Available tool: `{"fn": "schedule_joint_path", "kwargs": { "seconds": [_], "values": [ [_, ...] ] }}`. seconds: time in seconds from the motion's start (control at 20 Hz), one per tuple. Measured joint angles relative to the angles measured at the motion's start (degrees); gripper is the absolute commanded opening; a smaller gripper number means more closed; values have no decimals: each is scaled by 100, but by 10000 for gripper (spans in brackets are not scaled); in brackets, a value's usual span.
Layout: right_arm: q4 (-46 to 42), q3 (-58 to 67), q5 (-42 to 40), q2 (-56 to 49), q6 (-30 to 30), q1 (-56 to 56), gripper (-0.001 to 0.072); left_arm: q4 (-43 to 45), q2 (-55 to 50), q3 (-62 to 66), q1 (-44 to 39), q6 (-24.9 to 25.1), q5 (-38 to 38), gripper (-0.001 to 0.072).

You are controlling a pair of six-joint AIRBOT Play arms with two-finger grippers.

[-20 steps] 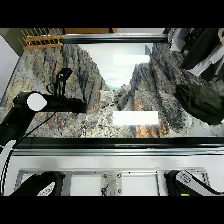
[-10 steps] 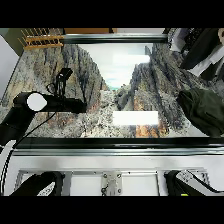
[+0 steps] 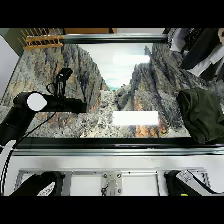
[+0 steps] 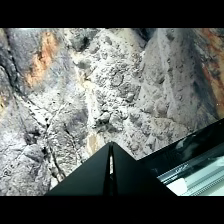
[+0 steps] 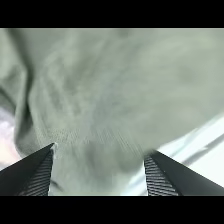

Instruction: Fold the clothes and pants, and hang the long-sleeved shirts on hangers.

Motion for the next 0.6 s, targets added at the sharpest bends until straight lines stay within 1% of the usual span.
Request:
{"fn": "schedule_joint_path", "kwargs": {
  "seconds": [0.1, 0.2, 0.25, 0.4, 0.5, 0.6],
  "values": [
    [-131, 225, -83, 262, 46, -155, 595, 0, 0, 0, 0, -2, 4, 21],
    [-61, 376, -302, 577, 83, -219, 595, 0, 0, 0, 0, -2, 24, 20],
    [177, 422, -422, 734, 55, -197, 595, 0, 0, 0, 0, -2, 44, 20],
    [1233, 492, -586, 1056, -334, 210, 594, 0, 0, 0, 0, -2, 61, 21],
    [1873, 509, -529, 1163, -573, 837, 595, 0, 0, 0, 0, -2, 63, 21],
    [2214, 501, -452, 1217, -723, 1670, 594, 0, 0, 0, 0, -2, 83, 21]
  ]
}}
